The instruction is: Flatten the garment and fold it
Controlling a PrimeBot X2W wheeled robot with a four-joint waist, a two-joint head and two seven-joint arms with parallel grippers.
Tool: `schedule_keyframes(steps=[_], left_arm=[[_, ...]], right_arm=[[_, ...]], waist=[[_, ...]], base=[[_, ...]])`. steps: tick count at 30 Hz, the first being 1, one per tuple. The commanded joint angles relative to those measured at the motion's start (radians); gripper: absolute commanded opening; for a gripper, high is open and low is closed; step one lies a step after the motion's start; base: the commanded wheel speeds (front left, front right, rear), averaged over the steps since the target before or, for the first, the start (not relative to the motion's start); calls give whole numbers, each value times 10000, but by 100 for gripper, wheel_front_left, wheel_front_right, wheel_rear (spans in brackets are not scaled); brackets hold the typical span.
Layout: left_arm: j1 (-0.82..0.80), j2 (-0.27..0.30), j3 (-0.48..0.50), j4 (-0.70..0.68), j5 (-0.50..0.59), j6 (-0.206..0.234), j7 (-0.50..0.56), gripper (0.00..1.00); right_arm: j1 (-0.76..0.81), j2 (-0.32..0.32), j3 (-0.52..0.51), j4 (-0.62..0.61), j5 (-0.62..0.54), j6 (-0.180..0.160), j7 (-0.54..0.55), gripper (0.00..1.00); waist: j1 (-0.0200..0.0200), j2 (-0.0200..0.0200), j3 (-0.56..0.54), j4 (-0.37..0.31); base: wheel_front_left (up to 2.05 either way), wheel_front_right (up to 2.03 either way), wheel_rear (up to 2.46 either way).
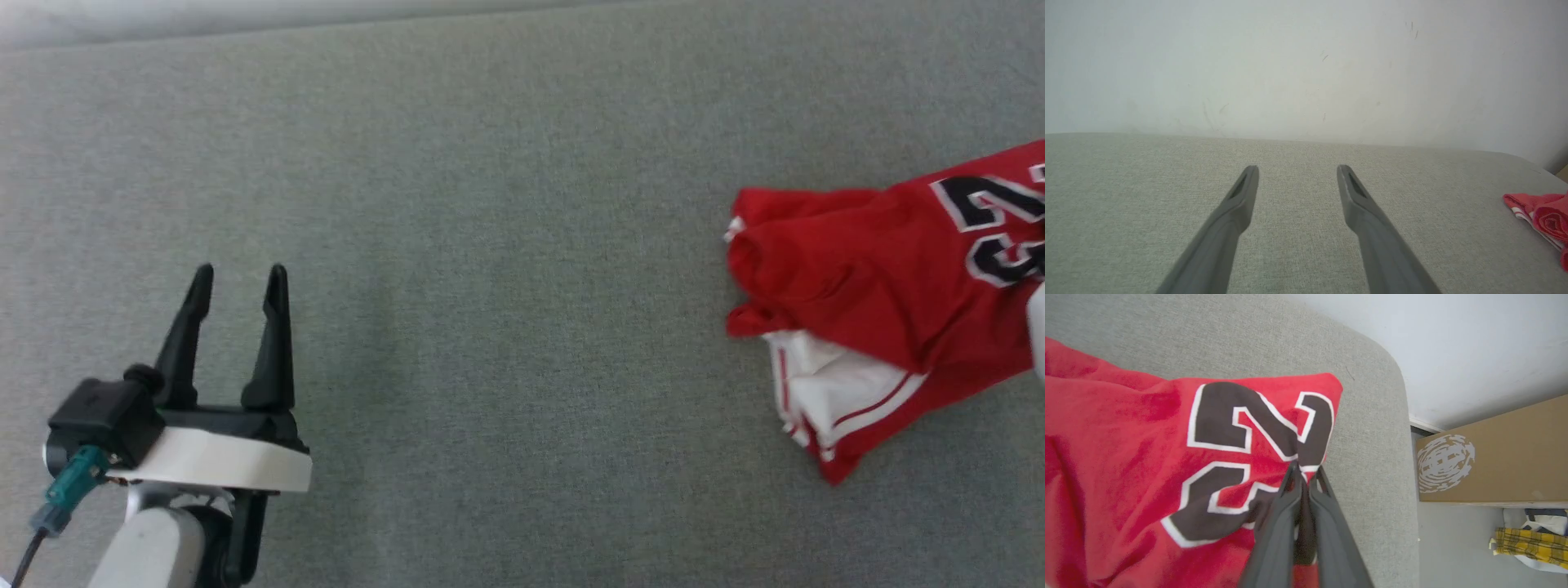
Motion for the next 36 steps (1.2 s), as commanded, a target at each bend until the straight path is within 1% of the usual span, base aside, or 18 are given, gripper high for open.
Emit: schedule_keyframes(steps=[1,7,13,20,26,27,28,29,34,36], left_arm=[[-254,110,54,-111,127,-1,14,100],[-713,380,117,-445,300,6,110,100],[-1045,491,112,-829,457,56,128,100],[-1313,544,-16,-969,578,43,157,100],[-1508,589,-29,-957,660,54,86,100],[-1534,572,-25,-950,671,63,46,100],[-1553,549,-12,-945,691,85,-6,100],[-1564,531,2,-948,736,111,-67,100],[-1432,339,-77,-802,749,103,-255,100],[-1313,228,-61,-671,708,188,-287,100]], right_arm=[[-251,-287,-38,166,-167,-13,-185,0],[-741,-1245,-254,858,-903,-13,-844,0],[-1018,-1872,-646,1442,-1429,-13,-1288,0],[-1198,-1912,-1204,1868,-1906,-13,-1591,0],[-1399,-1652,-1545,2348,-2100,-13,-2014,0],[-1441,-1581,-1569,2445,-2157,-13,-2088,21],[-1468,-1528,-1553,2551,-2210,-13,-2161,71],[-1501,-1475,-1548,2661,-2247,-13,-2248,100],[-1602,-1362,-1473,3184,-2346,-13,-2813,100],[-1589,-1308,-1421,3302,-2262,-13,-3000,100]], waist=[[-1,0,670,-405],[-1,0,1400,-591],[-1,0,2066,-667],[-1,0,2785,-721],[-1,0,2950,-765],[-1,0,2906,-780],[-1,0,2840,-791],[-1,0,2755,-801],[-1,0,2081,-823],[-1,0,1727,-840]], base=[[0,0,0],[0,0,0],[0,0,0],[0,0,0],[0,0,0],[0,0,0],[0,0,0],[0,0,0],[0,0,0],[0,0,0]])
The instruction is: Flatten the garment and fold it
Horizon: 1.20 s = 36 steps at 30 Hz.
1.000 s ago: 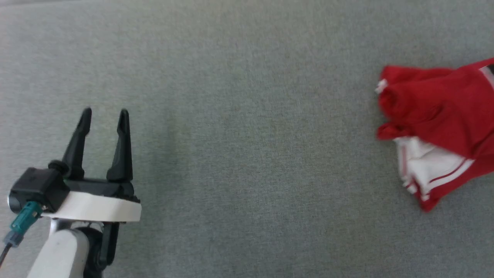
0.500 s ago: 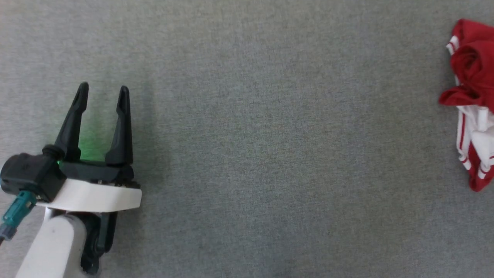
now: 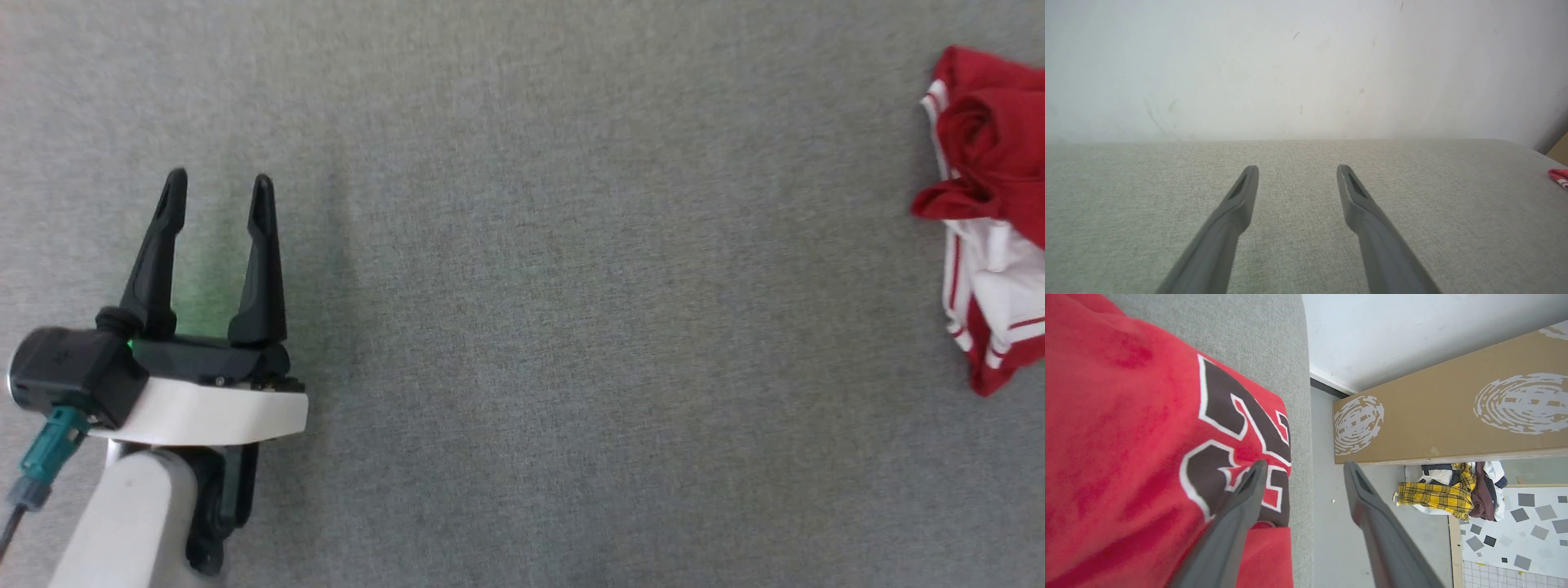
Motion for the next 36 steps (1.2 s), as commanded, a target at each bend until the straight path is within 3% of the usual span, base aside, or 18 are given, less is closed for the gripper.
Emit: schedule_keyframes(steps=[1,7,12,20,30,36], left_arm=[[111,-54,8,77,41,99,-85,100],[597,-356,82,511,244,485,-202,100],[1205,-335,-48,1021,1010,1001,-245,100],[1975,-822,-64,1017,802,1110,-278,100],[2426,-1262,108,853,713,753,-288,100],[2621,-1619,154,1305,770,115,-289,100]], right_arm=[[-122,56,48,29,40,-21,-113,100],[511,749,-1,-457,410,-21,-952,100],[1484,2034,16,-1332,879,-21,-1393,100],[2731,3682,254,-2661,1800,-21,-2101,100],[4094,5273,250,-3578,1270,-21,-4024,100],[4703,5755,-13,-3054,753,-21,-5252,100]], waist=[[0,0,-653,-24],[0,0,-1909,46],[0,0,-3036,146],[0,0,-4385,438],[0,0,-5071,804],[0,0,-5307,884]], base=[[0,0,0],[0,0,0],[0,0,0],[0,0,0],[0,0,0],[0,0,0]])
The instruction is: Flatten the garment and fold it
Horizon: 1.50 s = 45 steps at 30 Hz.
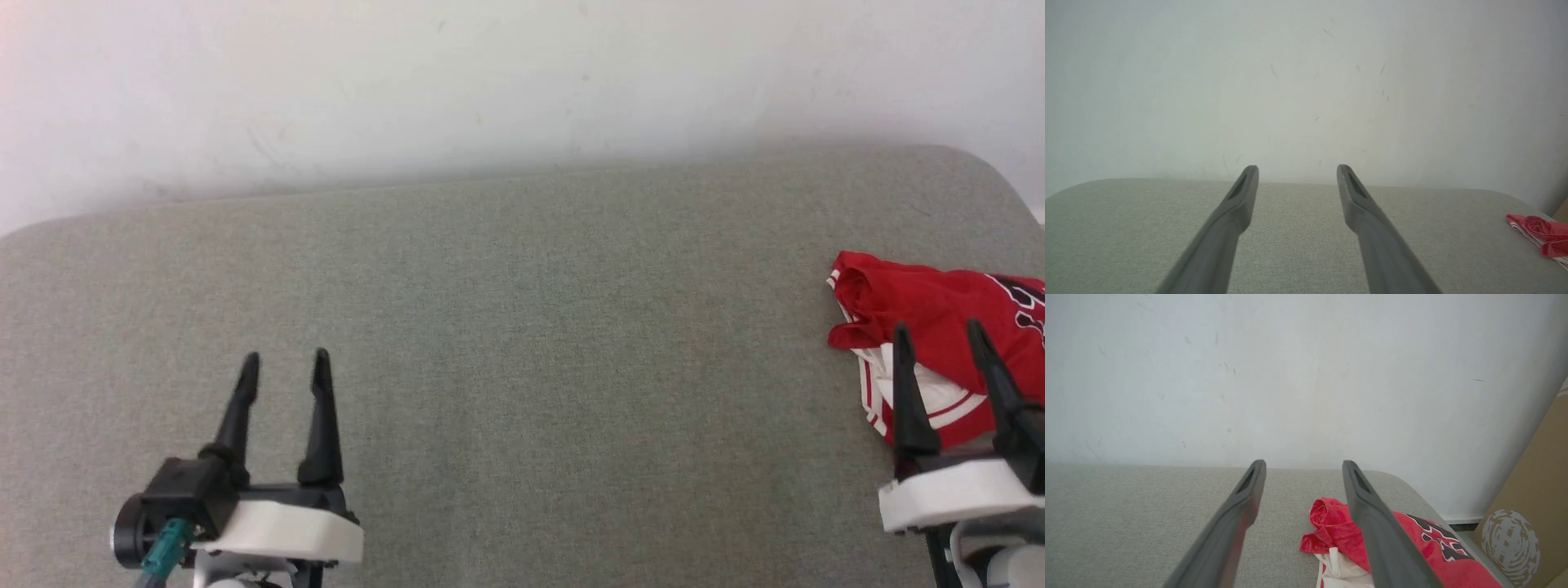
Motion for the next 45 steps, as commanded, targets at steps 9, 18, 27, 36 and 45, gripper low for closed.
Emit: schedule_keyframes(steps=[9,18,27,36,45], left_arm=[[600,-538,461,505,447,-531,-46,100],[698,-996,1039,774,743,-908,-47,100],[558,-1033,1043,779,838,-885,79,0],[500,-1084,1083,773,1022,-923,263,0],[442,-1134,1123,768,1206,-961,447,0]], right_arm=[[528,82,-9,916,308,-17,-559,100],[425,84,297,1149,228,-17,-620,100],[436,47,316,1123,258,1,-506,0],[414,50,425,1033,239,0,-322,0],[393,53,534,942,220,-1,-138,0]], waist=[[1,0,-329,105],[1,0,-417,105],[2,0,-422,109],[2,0,-434,120],[2,0,-447,130]], base=[[0,0,0],[0,0,0],[0,0,0],[0,0,0],[0,0,0]])
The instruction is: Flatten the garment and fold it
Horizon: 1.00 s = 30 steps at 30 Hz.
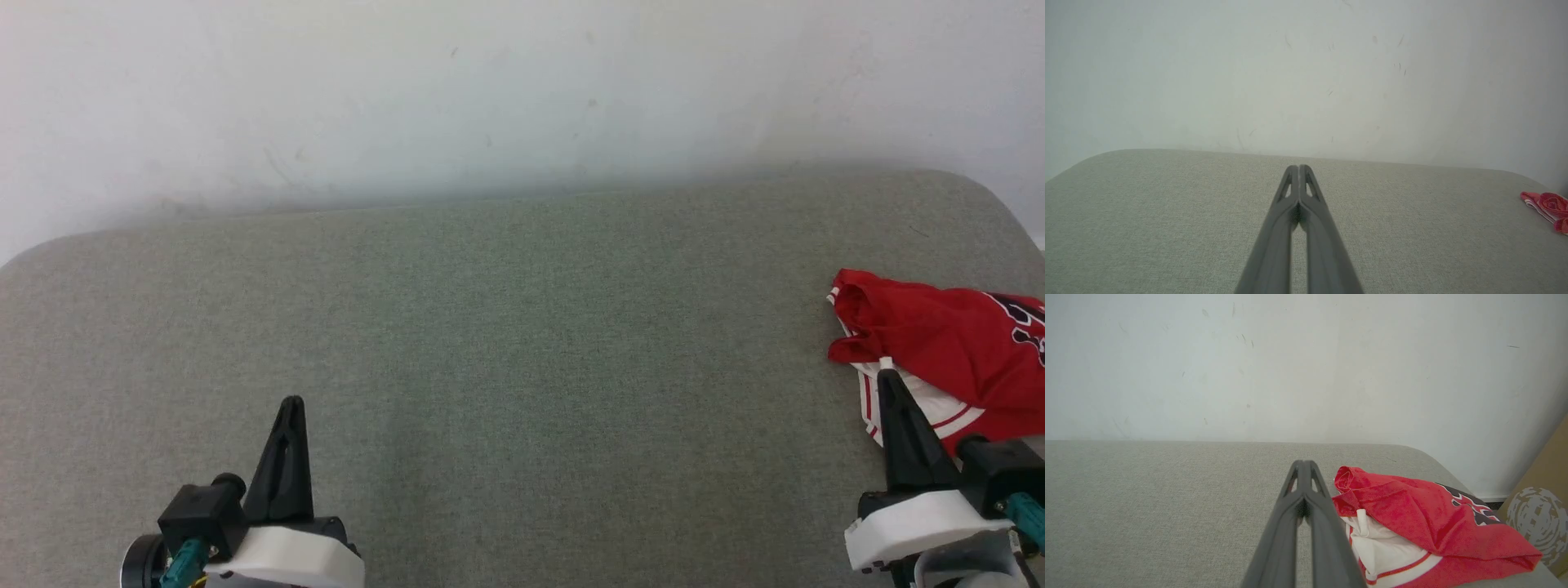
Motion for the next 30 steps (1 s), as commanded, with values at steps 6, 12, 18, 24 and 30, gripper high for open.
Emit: schedule_keyframes(steps=[6,12,18,24,30], left_arm=[[-166,-76,76,-14,245,-110,183,0],[-205,-109,103,-18,368,-135,306,0],[-244,-143,129,-21,491,-161,428,0],[-283,-176,156,-25,614,-186,551,0],[-322,-210,183,-28,736,-211,673,0]], right_arm=[[-63,8,96,-115,-55,-4,157,0],[-78,10,169,-176,-68,-5,280,0],[-92,12,242,-236,-80,-6,403,0],[-106,14,314,-297,-93,-7,526,0],[-120,16,387,-357,-106,-8,648,0]], waist=[[0,0,-8,7],[0,0,-16,14],[0,0,-24,21],[0,0,-33,28],[0,0,-41,35]], base=[[0,0,0],[0,0,0],[0,0,0],[0,0,0],[0,0,0]])
